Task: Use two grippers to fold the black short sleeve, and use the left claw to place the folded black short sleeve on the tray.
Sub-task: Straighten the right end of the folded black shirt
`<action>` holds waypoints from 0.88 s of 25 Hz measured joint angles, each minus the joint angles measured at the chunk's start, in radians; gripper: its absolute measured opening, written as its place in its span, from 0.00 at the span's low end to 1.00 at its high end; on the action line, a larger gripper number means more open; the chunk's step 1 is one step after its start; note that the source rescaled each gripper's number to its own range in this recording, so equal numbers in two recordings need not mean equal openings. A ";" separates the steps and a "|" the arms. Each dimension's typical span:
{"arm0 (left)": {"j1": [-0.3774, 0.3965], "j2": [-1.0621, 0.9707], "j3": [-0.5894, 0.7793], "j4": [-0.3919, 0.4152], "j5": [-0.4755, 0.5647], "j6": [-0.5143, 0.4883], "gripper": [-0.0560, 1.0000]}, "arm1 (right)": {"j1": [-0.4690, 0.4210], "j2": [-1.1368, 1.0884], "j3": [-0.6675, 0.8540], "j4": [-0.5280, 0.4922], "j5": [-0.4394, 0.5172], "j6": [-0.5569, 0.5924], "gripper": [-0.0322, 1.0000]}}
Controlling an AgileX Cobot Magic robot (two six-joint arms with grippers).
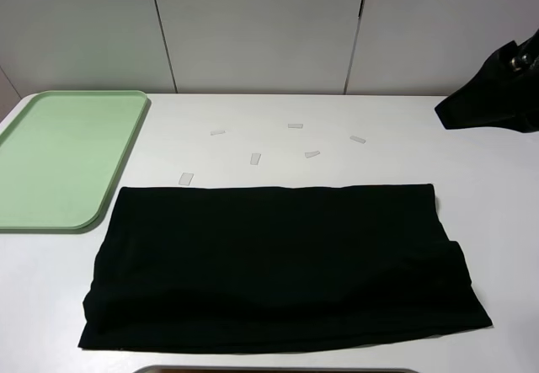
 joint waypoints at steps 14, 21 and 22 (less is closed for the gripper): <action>0.000 -0.002 0.025 0.001 0.069 -0.027 1.00 | 0.000 0.000 0.000 0.138 0.001 0.153 1.00; 0.000 -0.002 0.025 0.001 0.071 -0.029 1.00 | 0.000 0.000 0.036 0.183 -0.009 0.157 1.00; 0.000 -0.002 0.025 0.001 0.071 -0.029 1.00 | 0.000 0.005 0.054 0.184 -0.020 0.157 1.00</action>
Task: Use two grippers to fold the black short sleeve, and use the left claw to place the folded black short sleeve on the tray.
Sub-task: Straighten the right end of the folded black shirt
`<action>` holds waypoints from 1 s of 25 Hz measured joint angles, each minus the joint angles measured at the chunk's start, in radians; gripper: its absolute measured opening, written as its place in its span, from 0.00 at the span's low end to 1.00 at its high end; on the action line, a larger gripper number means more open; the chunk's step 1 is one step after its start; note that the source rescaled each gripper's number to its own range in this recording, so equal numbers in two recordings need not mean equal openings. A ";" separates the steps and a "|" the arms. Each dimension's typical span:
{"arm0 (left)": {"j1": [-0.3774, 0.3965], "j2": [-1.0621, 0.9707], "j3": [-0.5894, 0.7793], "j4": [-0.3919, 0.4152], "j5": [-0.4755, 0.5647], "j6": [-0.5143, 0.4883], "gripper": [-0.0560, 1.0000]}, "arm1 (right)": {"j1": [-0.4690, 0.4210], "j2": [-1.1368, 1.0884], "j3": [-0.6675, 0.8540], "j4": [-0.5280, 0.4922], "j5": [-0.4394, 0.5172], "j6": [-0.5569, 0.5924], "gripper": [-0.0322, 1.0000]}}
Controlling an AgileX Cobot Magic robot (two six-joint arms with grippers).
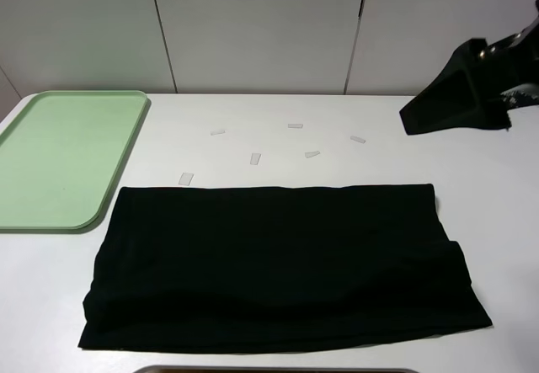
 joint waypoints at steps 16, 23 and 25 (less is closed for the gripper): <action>0.000 0.000 0.000 0.000 0.000 0.000 1.00 | 0.020 0.504 0.079 0.018 -0.239 -0.122 1.00; 0.000 0.000 0.000 0.000 0.000 0.000 1.00 | 0.020 0.678 0.079 -0.001 -0.300 -0.055 1.00; 0.000 0.000 0.000 0.000 0.000 0.000 1.00 | 0.020 0.699 0.079 -0.001 -0.286 -0.036 1.00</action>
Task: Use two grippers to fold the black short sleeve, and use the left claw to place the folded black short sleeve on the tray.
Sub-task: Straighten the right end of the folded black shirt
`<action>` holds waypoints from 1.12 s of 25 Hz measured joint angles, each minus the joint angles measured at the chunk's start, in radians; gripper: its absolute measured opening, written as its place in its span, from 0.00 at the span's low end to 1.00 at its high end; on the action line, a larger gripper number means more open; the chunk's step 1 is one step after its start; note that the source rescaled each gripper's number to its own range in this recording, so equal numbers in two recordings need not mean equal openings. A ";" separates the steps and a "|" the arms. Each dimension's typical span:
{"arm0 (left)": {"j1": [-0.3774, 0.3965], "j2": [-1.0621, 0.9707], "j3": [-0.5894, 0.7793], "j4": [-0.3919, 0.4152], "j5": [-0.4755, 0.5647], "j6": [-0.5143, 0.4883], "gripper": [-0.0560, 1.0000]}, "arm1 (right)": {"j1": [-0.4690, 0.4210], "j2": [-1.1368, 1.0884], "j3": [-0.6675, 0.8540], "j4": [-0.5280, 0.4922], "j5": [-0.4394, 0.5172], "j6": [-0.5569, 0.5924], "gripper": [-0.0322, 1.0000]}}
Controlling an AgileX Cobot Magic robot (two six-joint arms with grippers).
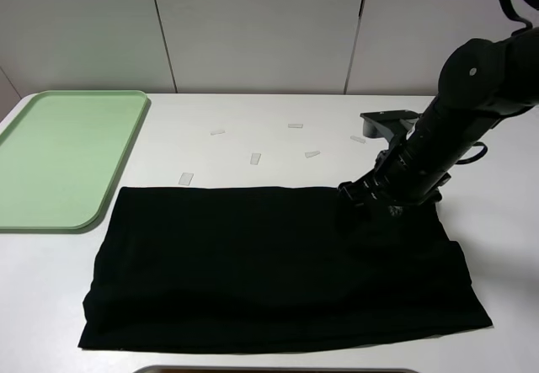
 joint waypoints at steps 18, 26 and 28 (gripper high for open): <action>0.000 0.000 0.000 0.082 0.000 0.000 1.00 | 0.023 0.009 0.161 0.285 0.192 0.025 1.00; 0.000 0.000 0.000 0.082 0.000 0.000 1.00 | 0.023 0.009 0.161 0.274 0.228 0.022 1.00; 0.000 0.000 0.000 0.082 0.000 0.000 1.00 | 0.023 0.007 0.161 0.213 0.183 0.026 1.00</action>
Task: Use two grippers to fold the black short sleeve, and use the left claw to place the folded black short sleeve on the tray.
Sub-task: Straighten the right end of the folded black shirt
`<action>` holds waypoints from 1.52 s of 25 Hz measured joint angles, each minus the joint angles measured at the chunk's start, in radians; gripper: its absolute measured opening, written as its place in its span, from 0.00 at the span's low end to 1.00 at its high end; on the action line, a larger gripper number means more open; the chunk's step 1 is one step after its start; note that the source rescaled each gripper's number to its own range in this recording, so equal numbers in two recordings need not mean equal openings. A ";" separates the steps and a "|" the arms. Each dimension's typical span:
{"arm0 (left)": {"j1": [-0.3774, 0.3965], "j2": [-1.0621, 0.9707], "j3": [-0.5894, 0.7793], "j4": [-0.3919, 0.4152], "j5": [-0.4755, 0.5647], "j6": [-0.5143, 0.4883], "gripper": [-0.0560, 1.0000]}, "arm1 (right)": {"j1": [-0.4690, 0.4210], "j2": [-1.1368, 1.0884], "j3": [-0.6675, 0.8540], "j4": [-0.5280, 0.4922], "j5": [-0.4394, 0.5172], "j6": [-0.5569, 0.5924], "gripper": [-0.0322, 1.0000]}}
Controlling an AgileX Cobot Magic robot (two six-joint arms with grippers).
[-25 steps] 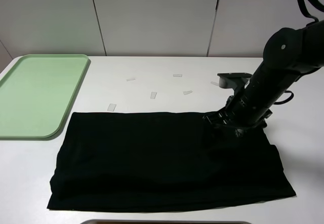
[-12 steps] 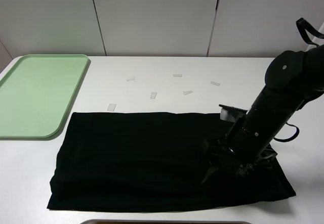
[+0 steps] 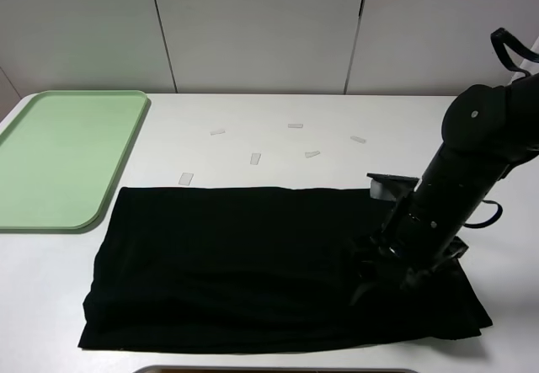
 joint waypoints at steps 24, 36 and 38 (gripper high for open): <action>0.000 0.000 0.000 0.000 0.001 0.000 1.00 | -0.257 -0.020 0.000 -0.373 -0.214 0.292 1.00; 0.000 0.000 0.000 0.000 0.001 0.000 1.00 | -0.267 0.018 0.000 -0.166 -0.286 0.061 1.00; 0.000 0.000 0.000 0.000 0.001 0.000 1.00 | -0.267 0.032 -0.001 -0.159 -0.300 0.058 1.00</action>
